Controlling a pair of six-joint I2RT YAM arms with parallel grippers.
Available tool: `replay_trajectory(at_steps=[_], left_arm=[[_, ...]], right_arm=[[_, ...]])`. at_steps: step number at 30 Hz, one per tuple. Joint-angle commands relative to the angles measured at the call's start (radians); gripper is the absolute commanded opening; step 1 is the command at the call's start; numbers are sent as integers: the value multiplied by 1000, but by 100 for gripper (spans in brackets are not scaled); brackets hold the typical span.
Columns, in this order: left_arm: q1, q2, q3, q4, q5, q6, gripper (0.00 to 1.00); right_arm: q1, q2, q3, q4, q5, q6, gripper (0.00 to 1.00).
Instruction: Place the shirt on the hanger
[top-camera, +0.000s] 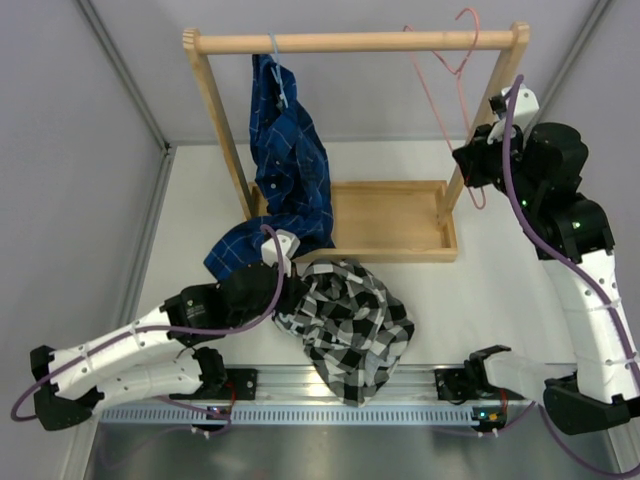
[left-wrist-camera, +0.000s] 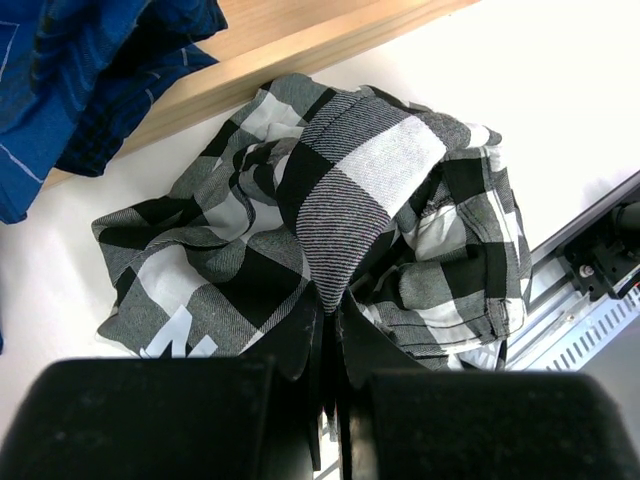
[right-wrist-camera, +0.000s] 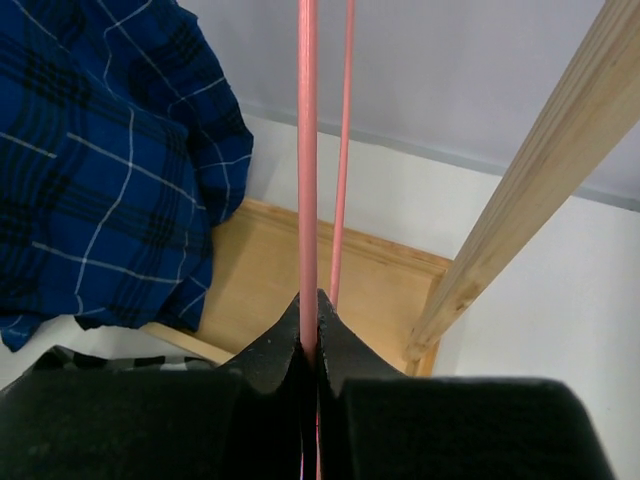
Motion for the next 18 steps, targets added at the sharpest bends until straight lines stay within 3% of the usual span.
replay_trajectory(at_steps=[1, 6, 13, 16, 18], left_arm=[[0, -32, -16, 60, -43, -36, 0], [0, -56, -21, 65, -101, -76, 0], [0, -79, -39, 66, -236, -176, 0], [2, -90, -53, 100, -271, -187, 0], [2, -67, -45, 120, -273, -185, 0]], right_arm=[[-14, -41, 35, 70, -56, 20, 0], [-14, -83, 4, 16, -129, 29, 0], [-13, -270, -143, -131, -238, 80, 0], [-14, -389, -240, -191, -464, 95, 0], [-14, -455, -269, -292, -534, 54, 0]])
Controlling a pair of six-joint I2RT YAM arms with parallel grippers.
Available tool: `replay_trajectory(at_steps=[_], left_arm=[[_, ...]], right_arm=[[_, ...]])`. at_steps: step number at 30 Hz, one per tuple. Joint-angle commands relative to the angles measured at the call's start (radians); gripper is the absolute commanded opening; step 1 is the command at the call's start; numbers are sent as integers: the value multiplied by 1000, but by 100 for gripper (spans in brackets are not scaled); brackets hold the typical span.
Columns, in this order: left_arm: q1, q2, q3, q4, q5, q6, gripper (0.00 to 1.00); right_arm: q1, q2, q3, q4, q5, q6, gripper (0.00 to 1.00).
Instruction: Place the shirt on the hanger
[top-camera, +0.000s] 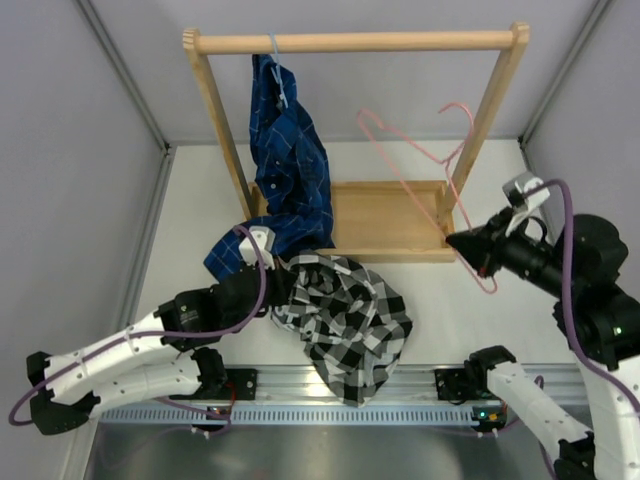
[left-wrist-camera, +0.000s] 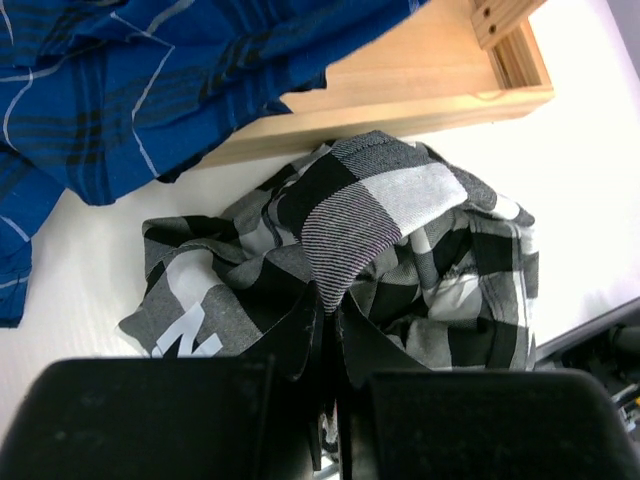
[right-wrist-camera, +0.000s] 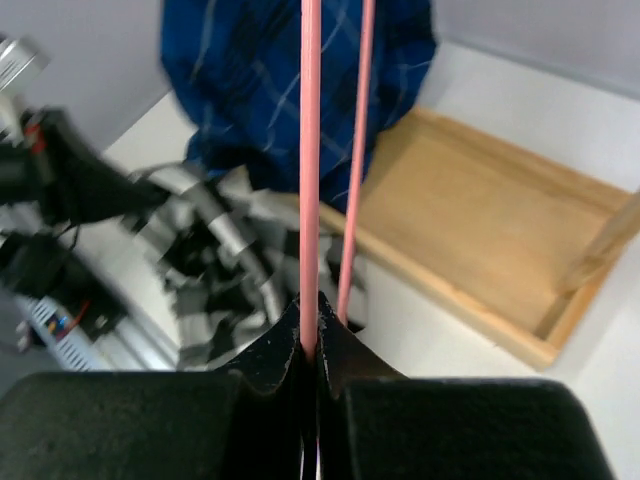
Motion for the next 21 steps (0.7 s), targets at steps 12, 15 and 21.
replay_trajectory(at_steps=[12, 15, 21], left_arm=[[146, 169, 82, 168, 28, -110, 0], [155, 185, 105, 180, 53, -98, 0], [157, 194, 122, 231, 184, -74, 0]], right_arm=[[183, -443, -278, -427, -110, 91, 0], [186, -489, -356, -459, -141, 114, 0], [185, -512, -442, -436, -188, 133, 0]])
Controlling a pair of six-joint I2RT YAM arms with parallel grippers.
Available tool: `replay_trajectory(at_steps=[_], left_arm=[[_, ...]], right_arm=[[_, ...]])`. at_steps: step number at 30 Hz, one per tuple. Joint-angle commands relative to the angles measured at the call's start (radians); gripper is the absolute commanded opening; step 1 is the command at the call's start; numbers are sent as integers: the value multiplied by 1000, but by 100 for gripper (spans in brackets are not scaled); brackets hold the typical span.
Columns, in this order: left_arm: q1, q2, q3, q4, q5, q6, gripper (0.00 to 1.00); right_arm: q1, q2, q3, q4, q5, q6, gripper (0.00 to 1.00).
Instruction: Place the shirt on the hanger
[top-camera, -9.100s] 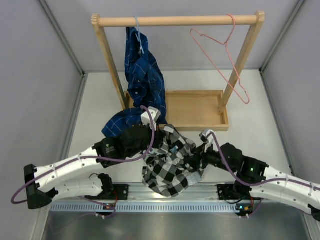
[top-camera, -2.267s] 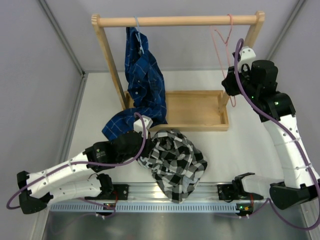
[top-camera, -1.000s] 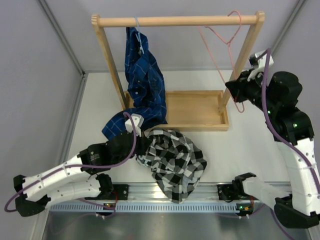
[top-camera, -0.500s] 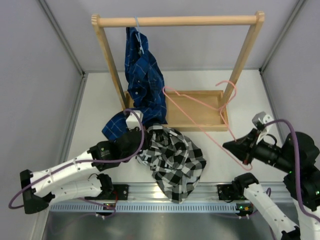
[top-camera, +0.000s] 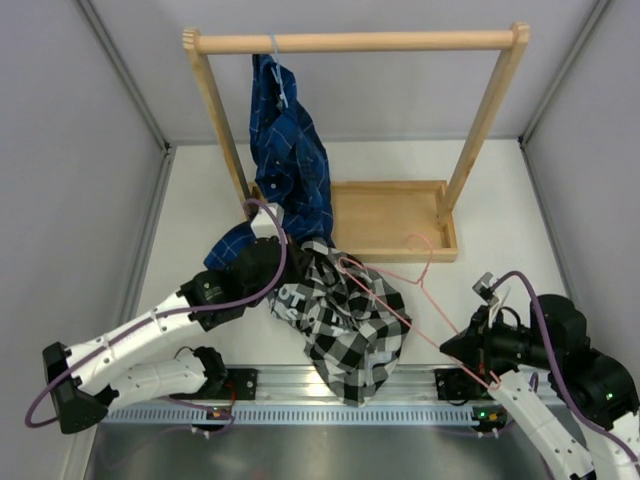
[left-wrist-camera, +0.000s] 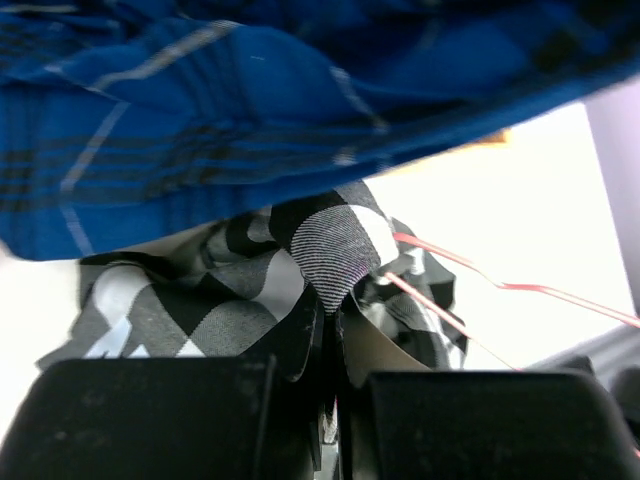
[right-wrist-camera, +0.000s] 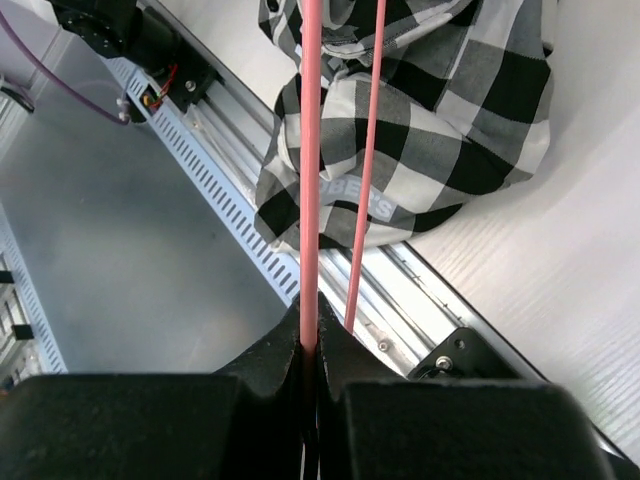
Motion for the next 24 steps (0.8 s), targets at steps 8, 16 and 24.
replay_trajectory(at_steps=[8, 16, 24], left_arm=[[4, 24, 37, 118, 130, 35, 0], [4, 50, 62, 92, 95, 40, 0], [4, 52, 101, 91, 188, 71, 0]], right_arm=[[11, 44, 93, 11, -77, -15, 0], [53, 38, 182, -57, 21, -35, 0], [58, 47, 97, -17, -48, -26, 0]])
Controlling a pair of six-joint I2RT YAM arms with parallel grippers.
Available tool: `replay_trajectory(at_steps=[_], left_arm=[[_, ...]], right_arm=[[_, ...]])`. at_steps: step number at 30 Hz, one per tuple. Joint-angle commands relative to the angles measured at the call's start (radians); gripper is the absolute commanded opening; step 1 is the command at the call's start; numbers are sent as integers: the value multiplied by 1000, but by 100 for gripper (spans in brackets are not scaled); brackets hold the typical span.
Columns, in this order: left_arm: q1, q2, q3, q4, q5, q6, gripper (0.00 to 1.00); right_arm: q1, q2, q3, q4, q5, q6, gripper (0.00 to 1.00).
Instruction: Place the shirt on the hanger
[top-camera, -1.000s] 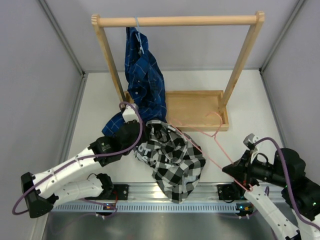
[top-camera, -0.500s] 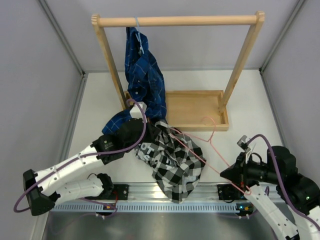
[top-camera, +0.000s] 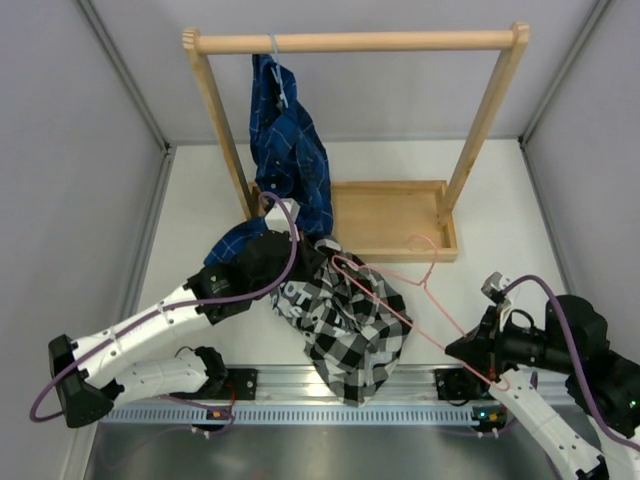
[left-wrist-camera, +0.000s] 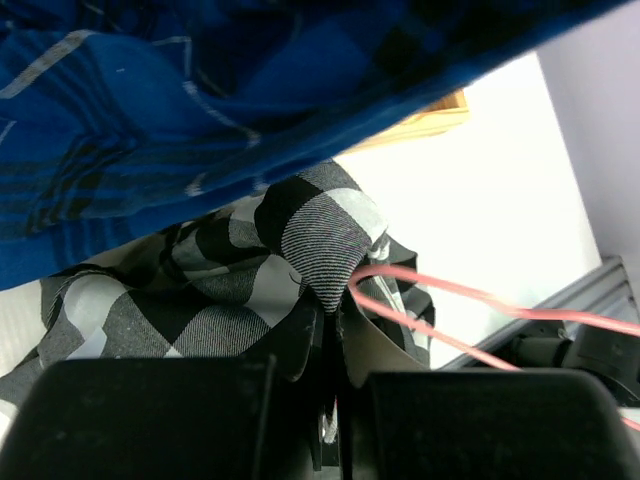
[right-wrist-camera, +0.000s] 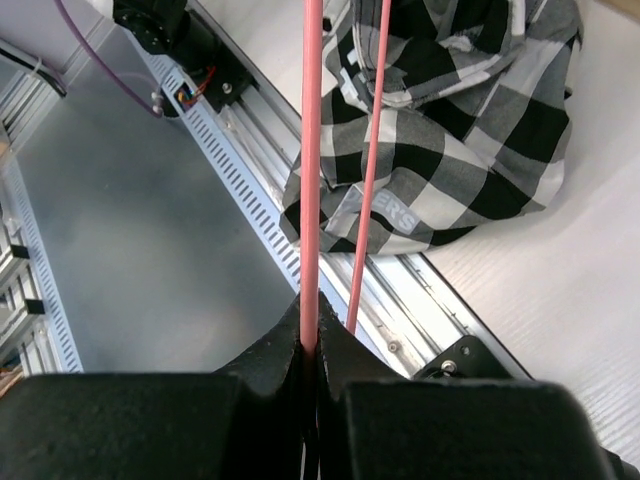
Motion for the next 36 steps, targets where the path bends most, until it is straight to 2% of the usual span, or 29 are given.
replay_trajectory(at_steps=[1, 3, 8, 11, 12, 14, 15, 16, 19, 21, 22, 25, 28, 29, 31, 36], left_arm=[[3, -13, 60, 51, 64, 20, 0], [3, -7, 68, 58, 142, 21, 0], [-3, -8, 66, 83, 233, 0, 0], [-18, -24, 58, 97, 268, -23, 0], [-27, -36, 60, 104, 291, -25, 0], [-46, -41, 80, 101, 337, -5, 0], [-79, -41, 118, 101, 351, 10, 0], [-107, -36, 143, 98, 370, 29, 0], [-228, 1, 267, 60, 387, 125, 0], [-324, 34, 349, 5, 350, 194, 0], [-359, 65, 426, -26, 282, 214, 0], [-449, 87, 505, -83, 201, 264, 0], [-457, 65, 514, -92, 114, 267, 0], [-457, 49, 519, -104, 44, 268, 0], [-457, 39, 540, -142, 16, 291, 0], [-457, 100, 728, -254, -27, 354, 0]], right_arm=[[11, 18, -34, 15, -48, -4, 0], [2, 39, -39, 41, -68, -3, 0], [-9, 105, -39, 139, -103, 5, 0], [-13, 160, -48, 304, -155, 62, 0], [-13, 174, -56, 420, -203, 80, 0], [-13, 226, -83, 545, -257, 150, 0], [-10, 245, -94, 609, -289, 180, 0], [-6, 278, -120, 750, -354, 233, 0], [66, 332, -122, 941, -401, 292, 0], [153, 354, -91, 960, -387, 278, 0], [189, 375, -58, 958, -358, 246, 0], [298, 383, -22, 967, -327, 180, 0], [339, 325, -43, 1010, -298, 138, 0], [340, 305, -54, 1026, -286, 138, 0], [340, 263, -66, 1070, -225, 145, 0], [340, 259, -40, 1142, -96, 169, 0]])
